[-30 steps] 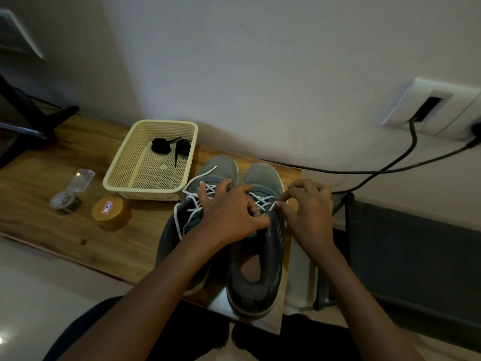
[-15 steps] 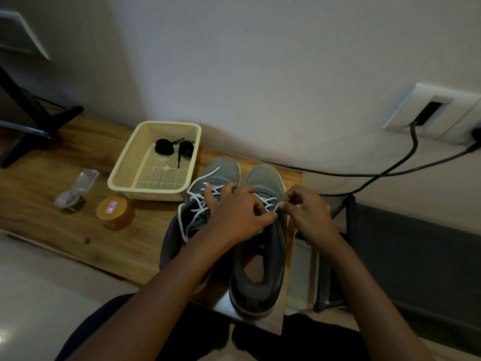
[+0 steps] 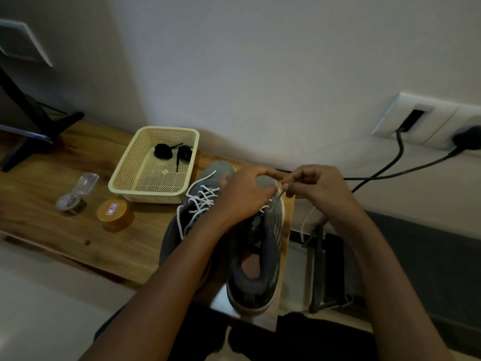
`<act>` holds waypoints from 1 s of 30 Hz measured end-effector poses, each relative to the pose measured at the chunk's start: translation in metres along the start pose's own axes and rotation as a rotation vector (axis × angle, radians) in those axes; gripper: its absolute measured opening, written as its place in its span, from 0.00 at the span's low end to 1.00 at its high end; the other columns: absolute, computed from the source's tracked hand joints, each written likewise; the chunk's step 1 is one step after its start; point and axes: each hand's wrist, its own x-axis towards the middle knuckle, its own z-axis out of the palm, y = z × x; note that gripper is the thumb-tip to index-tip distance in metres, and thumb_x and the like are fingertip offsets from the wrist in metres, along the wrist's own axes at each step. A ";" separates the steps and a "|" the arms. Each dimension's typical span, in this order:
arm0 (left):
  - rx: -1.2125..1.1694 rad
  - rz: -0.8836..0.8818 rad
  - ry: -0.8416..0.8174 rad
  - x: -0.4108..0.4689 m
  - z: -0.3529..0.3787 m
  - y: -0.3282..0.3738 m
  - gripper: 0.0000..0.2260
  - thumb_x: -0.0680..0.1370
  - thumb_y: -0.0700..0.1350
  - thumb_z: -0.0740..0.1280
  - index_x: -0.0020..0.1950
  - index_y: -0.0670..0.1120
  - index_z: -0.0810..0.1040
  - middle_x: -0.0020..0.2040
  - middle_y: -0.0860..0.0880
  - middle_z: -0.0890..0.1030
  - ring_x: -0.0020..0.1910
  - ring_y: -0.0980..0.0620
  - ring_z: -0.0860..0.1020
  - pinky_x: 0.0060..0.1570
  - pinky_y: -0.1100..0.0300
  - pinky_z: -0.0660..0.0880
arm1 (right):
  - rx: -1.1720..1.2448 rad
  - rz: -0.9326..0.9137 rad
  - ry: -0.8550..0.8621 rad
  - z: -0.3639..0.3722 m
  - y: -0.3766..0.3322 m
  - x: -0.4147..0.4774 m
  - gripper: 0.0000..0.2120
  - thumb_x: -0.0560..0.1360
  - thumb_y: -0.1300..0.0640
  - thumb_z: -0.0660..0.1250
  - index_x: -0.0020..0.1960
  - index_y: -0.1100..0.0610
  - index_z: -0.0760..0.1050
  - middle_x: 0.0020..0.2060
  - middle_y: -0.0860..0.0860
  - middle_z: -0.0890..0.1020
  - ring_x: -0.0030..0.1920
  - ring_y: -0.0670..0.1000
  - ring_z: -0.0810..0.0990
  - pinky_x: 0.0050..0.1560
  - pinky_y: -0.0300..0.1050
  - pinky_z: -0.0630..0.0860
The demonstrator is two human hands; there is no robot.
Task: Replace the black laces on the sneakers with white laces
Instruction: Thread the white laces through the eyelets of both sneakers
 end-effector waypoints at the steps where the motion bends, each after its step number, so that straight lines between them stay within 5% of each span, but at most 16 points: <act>1: -0.183 0.050 -0.006 -0.002 -0.002 0.007 0.07 0.76 0.43 0.68 0.52 0.53 0.79 0.51 0.57 0.81 0.55 0.61 0.77 0.65 0.55 0.70 | 0.077 -0.029 0.017 -0.003 -0.008 -0.002 0.06 0.70 0.70 0.69 0.38 0.62 0.79 0.31 0.55 0.81 0.31 0.44 0.79 0.38 0.32 0.76; 3: -0.450 0.109 -0.007 -0.007 -0.005 0.021 0.08 0.76 0.35 0.66 0.51 0.47 0.79 0.45 0.55 0.81 0.45 0.65 0.79 0.51 0.69 0.75 | 0.193 -0.100 0.069 -0.009 -0.022 -0.007 0.04 0.69 0.70 0.70 0.40 0.63 0.79 0.33 0.54 0.82 0.34 0.45 0.80 0.40 0.33 0.76; 5: -0.572 0.156 0.047 -0.011 -0.010 0.030 0.08 0.76 0.33 0.65 0.49 0.44 0.80 0.41 0.55 0.82 0.42 0.64 0.80 0.45 0.71 0.75 | 0.283 -0.162 0.130 -0.011 -0.037 -0.012 0.04 0.68 0.70 0.70 0.40 0.63 0.79 0.34 0.53 0.82 0.35 0.44 0.80 0.40 0.33 0.75; 9: -0.672 0.268 0.119 -0.019 -0.022 0.050 0.05 0.76 0.36 0.66 0.49 0.42 0.80 0.42 0.49 0.83 0.44 0.55 0.82 0.47 0.66 0.76 | 0.425 -0.280 0.219 -0.015 -0.070 -0.023 0.06 0.68 0.71 0.69 0.40 0.61 0.79 0.33 0.50 0.81 0.36 0.45 0.79 0.40 0.34 0.74; 20: -0.641 0.561 0.195 -0.048 -0.055 0.105 0.08 0.77 0.34 0.65 0.53 0.42 0.78 0.44 0.50 0.82 0.43 0.59 0.81 0.46 0.67 0.76 | 0.707 -0.421 0.251 -0.016 -0.117 -0.057 0.06 0.69 0.64 0.70 0.40 0.54 0.81 0.37 0.46 0.83 0.43 0.45 0.81 0.49 0.40 0.74; 27: -0.640 0.471 0.223 -0.053 -0.054 0.095 0.04 0.76 0.35 0.67 0.49 0.39 0.79 0.42 0.46 0.82 0.42 0.54 0.82 0.45 0.65 0.77 | 0.840 -0.296 0.263 -0.001 -0.113 -0.056 0.05 0.65 0.63 0.70 0.40 0.56 0.83 0.42 0.50 0.84 0.47 0.48 0.81 0.50 0.45 0.78; 30: -0.465 0.236 0.249 -0.049 -0.039 0.069 0.04 0.78 0.43 0.66 0.46 0.45 0.78 0.41 0.49 0.82 0.41 0.53 0.81 0.43 0.62 0.76 | 0.720 -0.248 0.410 0.006 -0.106 -0.050 0.06 0.72 0.64 0.68 0.47 0.58 0.81 0.44 0.49 0.84 0.49 0.46 0.81 0.54 0.42 0.78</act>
